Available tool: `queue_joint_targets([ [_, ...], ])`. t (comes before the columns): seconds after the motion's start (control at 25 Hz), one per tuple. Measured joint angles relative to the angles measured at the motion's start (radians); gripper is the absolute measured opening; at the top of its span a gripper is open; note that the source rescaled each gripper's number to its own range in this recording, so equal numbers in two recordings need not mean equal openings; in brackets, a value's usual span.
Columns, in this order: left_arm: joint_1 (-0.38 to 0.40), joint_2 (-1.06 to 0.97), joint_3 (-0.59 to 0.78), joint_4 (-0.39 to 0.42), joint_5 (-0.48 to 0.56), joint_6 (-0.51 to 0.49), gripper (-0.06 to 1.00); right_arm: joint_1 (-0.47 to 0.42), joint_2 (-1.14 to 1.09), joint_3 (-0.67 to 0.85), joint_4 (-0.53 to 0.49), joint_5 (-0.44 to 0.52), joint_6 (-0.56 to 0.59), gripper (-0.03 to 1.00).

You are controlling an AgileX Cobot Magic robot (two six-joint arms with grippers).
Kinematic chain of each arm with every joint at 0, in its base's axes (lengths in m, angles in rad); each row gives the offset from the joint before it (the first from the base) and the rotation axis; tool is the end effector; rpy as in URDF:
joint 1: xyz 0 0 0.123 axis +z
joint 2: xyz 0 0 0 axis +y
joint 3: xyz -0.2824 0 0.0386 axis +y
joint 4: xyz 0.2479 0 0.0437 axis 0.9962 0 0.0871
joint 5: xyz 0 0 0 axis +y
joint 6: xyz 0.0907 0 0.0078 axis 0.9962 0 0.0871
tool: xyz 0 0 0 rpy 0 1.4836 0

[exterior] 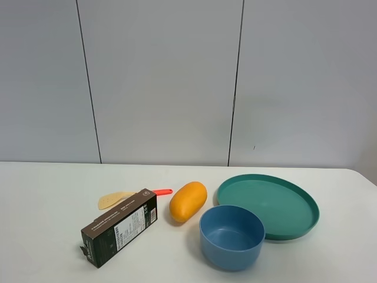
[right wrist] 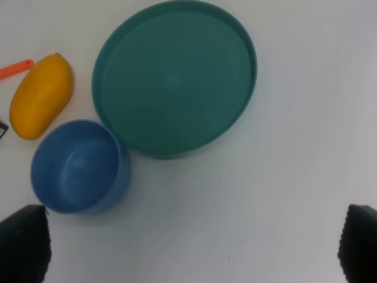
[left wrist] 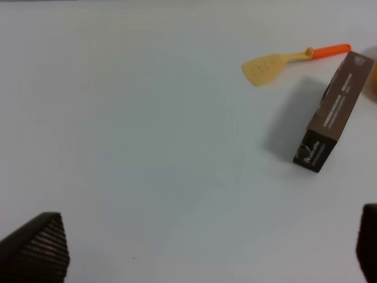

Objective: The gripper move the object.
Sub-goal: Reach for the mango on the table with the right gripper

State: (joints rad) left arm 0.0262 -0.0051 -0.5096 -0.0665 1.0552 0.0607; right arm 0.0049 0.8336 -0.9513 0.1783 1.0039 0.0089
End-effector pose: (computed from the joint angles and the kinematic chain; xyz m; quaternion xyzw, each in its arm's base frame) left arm -0.0065 -0.0054 0.2804 0.0161 0.8473 -0.0102 0.5308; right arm 0.1429 0.0143 0.3664 0.0179 0.9227 0.0902 0.3743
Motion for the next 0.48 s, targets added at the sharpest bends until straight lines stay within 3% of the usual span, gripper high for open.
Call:
queue_joint_targets([
  [0.32,0.0,0.0,0.0,0.0,0.0,0.0,1.0,0.0,0.141,0.0,0.07,-0.048,-0.018,1.0],
  [0.48,0.0,0.0,0.0,0.0,0.0,0.0,1.0,0.038,0.19,-0.001,0.073,-0.097,0.027,1.0],
])
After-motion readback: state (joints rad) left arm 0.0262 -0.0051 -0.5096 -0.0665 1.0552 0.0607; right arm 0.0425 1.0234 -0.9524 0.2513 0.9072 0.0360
